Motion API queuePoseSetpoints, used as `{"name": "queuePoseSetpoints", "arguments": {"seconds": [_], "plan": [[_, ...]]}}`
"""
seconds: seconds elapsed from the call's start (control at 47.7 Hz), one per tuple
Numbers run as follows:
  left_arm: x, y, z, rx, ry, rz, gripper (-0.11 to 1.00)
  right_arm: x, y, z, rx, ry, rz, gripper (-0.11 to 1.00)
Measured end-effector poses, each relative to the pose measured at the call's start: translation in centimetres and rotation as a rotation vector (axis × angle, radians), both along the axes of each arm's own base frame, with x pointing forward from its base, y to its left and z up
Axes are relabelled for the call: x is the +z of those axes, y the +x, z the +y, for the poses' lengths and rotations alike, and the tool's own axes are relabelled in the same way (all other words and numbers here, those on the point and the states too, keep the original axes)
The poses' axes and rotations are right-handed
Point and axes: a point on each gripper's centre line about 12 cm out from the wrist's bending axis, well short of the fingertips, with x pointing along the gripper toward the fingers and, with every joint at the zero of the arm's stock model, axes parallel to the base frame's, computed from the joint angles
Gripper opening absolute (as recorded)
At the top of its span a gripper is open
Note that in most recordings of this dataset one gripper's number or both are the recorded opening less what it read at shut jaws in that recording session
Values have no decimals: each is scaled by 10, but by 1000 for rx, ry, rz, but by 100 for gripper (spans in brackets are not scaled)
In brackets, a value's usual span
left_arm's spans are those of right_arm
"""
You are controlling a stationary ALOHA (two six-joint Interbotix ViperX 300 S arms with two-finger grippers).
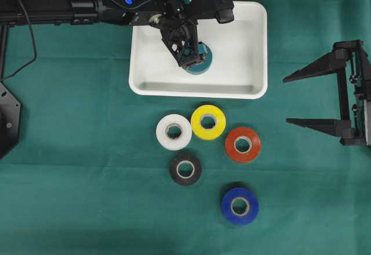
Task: Pick up the tape from a random location and place it into the white case.
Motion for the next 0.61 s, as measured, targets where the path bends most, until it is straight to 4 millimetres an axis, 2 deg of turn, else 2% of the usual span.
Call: {"name": "queuePoseSetpoints", "arguments": {"seconds": [0.168, 0.272, 0.608], "plan": [[-1, -2, -1, -1, -2, 9, 94, 0, 0, 0, 0, 0, -2, 91], [9, -3, -2, -1, 2, -4, 94, 0, 0, 0, 0, 0, -2, 91], [82, -13, -14, -18, 44, -105, 94, 1, 0, 0, 0, 0, -3, 91]]}}
